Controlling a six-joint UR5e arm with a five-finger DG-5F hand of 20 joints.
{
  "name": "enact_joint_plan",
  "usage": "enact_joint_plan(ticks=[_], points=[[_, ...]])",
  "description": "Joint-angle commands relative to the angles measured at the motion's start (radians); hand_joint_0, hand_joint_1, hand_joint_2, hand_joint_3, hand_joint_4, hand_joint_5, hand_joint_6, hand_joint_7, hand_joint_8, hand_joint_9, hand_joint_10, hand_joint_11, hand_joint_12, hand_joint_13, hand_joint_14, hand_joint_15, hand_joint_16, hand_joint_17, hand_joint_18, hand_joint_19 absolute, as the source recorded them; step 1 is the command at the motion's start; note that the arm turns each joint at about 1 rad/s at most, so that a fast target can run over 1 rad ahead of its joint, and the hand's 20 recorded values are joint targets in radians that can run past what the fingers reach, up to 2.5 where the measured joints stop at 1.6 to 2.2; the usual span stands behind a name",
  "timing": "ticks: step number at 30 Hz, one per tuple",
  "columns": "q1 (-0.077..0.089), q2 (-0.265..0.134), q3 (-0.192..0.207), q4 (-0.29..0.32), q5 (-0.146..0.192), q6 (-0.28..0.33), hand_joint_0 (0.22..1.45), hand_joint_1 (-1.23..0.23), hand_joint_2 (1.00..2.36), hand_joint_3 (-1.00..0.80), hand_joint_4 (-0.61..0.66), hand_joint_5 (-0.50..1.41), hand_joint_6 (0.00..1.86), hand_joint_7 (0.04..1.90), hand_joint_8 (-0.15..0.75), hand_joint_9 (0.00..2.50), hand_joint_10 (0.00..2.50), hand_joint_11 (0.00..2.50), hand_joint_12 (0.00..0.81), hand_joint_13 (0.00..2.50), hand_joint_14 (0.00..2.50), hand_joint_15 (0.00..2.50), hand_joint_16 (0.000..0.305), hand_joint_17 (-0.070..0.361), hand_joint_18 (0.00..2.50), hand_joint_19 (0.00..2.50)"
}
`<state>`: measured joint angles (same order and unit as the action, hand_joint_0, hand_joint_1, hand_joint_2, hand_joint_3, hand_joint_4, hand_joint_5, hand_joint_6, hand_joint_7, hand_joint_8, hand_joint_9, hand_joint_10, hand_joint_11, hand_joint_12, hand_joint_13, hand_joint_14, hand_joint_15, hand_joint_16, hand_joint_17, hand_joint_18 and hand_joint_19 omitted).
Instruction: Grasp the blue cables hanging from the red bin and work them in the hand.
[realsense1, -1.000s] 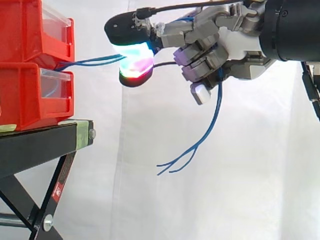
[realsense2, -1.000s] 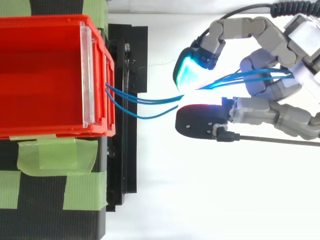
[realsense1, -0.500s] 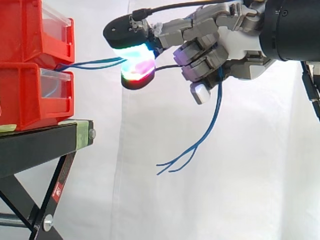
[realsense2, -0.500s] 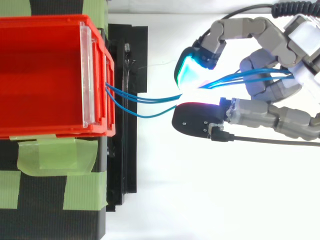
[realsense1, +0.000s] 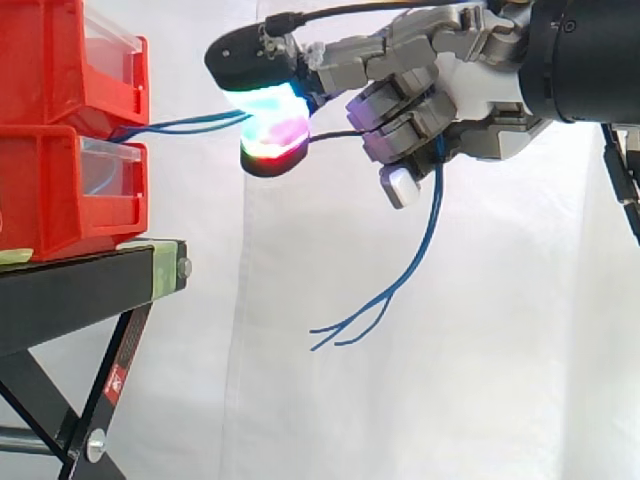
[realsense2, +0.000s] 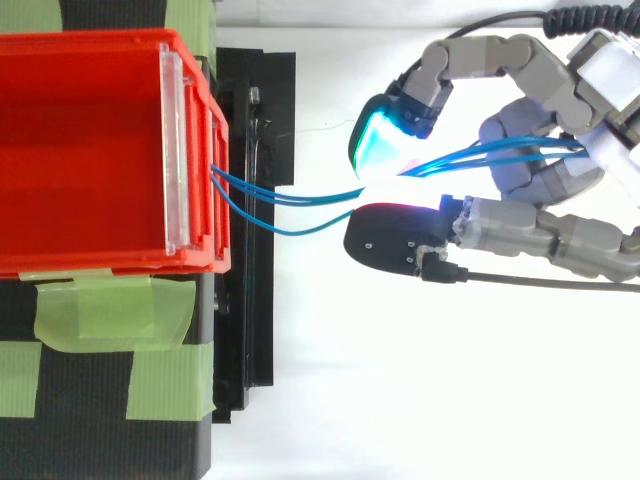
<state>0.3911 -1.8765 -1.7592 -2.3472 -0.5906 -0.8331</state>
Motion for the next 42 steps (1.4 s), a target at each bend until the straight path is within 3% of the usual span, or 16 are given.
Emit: enact_joint_plan(ticks=[1,2,4,6,10,11,14,16,19,20,22,27,33,34,37,42], points=[[0.000,0.000,0.000,0.000,0.000,0.000,1.06,-0.65,1.02,-0.19,0.21,-0.09,1.00,1.06,0.580,1.71,2.50,2.50,0.706,2.10,2.50,2.15,0.210,0.158,2.50,0.77],[0.000,0.000,0.000,0.000,0.000,0.000,1.12,-0.64,1.02,0.10,0.20,-0.09,1.05,1.04,0.580,1.71,2.50,2.50,0.706,2.10,2.50,2.15,0.210,0.158,2.50,0.77],[0.000,0.000,0.000,0.000,0.000,0.000,1.17,-0.63,1.01,0.28,0.18,0.00,1.05,1.07,0.580,1.71,2.50,2.50,0.706,2.10,2.50,2.15,0.210,0.158,2.50,0.77],[0.000,-0.001,0.000,-0.001,0.000,0.000,1.13,-0.65,1.01,0.13,0.19,0.02,1.04,1.08,0.580,1.71,2.50,2.50,0.706,2.10,2.50,2.15,0.210,0.158,2.50,0.77],[0.000,0.000,0.000,-0.001,0.000,0.000,1.01,-0.65,1.02,-0.44,0.21,0.01,0.71,1.14,0.580,1.71,2.50,2.50,0.706,2.10,2.50,2.15,0.210,0.158,2.50,0.77],[0.000,-0.001,0.000,-0.001,0.000,0.000,1.12,-0.64,1.02,-0.03,0.18,0.02,0.74,1.13,0.580,1.71,2.50,2.50,0.706,2.10,2.50,2.15,0.210,0.158,2.50,0.77],[0.000,0.000,0.000,-0.001,0.000,0.000,1.17,-0.64,1.01,0.26,0.16,0.08,0.81,1.13,0.580,1.71,2.50,2.50,0.706,2.10,2.50,2.15,0.210,0.158,2.50,0.77],[0.000,0.000,0.001,-0.001,0.000,0.000,1.10,-0.65,1.02,0.05,0.17,0.11,0.77,1.16,0.580,1.71,2.50,2.50,0.706,2.10,2.50,2.15,0.210,0.158,2.50,0.77],[0.000,0.000,0.000,0.003,0.000,0.000,0.99,-0.65,1.02,-0.46,0.21,0.12,0.41,1.26,0.580,1.71,2.50,2.50,0.706,2.10,2.50,2.15,0.210,0.158,2.50,0.77],[-0.003,0.000,0.000,0.003,0.000,0.000,1.10,-0.65,1.02,-0.12,0.27,0.17,0.27,1.27,0.580,1.71,2.50,2.50,0.706,2.10,2.50,2.15,0.210,0.158,2.50,0.77],[-0.002,0.000,0.000,0.000,0.000,0.000,1.18,-0.64,1.01,0.28,0.29,0.24,0.01,1.29,0.580,1.71,2.50,2.50,0.706,2.10,2.50,2.15,0.210,0.158,2.50,0.77],[-0.002,0.000,0.000,0.008,-0.002,-0.003,1.19,-0.64,1.00,0.45,0.35,0.21,0.01,1.09,0.580,1.71,2.50,2.50,0.706,2.10,2.50,2.15,0.210,0.158,2.50,0.77],[0.000,0.000,0.001,0.012,-0.002,-0.004,1.10,-0.67,1.00,0.26,0.36,0.17,0.01,1.01,0.580,1.71,2.50,2.50,0.706,2.10,2.50,2.15,0.210,0.158,2.50,0.77],[0.000,0.000,0.001,0.012,-0.002,-0.004,1.07,-0.67,1.02,-0.04,0.35,0.16,0.01,1.02,0.580,1.71,2.50,2.50,0.706,2.10,2.50,2.15,0.210,0.158,2.50,0.77],[0.000,-0.001,0.003,0.012,-0.003,-0.003,1.00,-0.63,1.02,-0.45,0.33,0.14,0.01,1.04,0.580,1.71,2.50,2.50,0.706,2.10,2.50,2.15,0.210,0.158,2.50,0.77],[0.000,0.000,0.003,-0.003,-0.003,-0.001,0.99,-0.62,1.02,-0.62,0.32,0.14,0.01,1.05,0.580,1.71,2.50,2.50,0.706,2.10,2.50,2.15,0.210,0.158,2.50,0.77]])
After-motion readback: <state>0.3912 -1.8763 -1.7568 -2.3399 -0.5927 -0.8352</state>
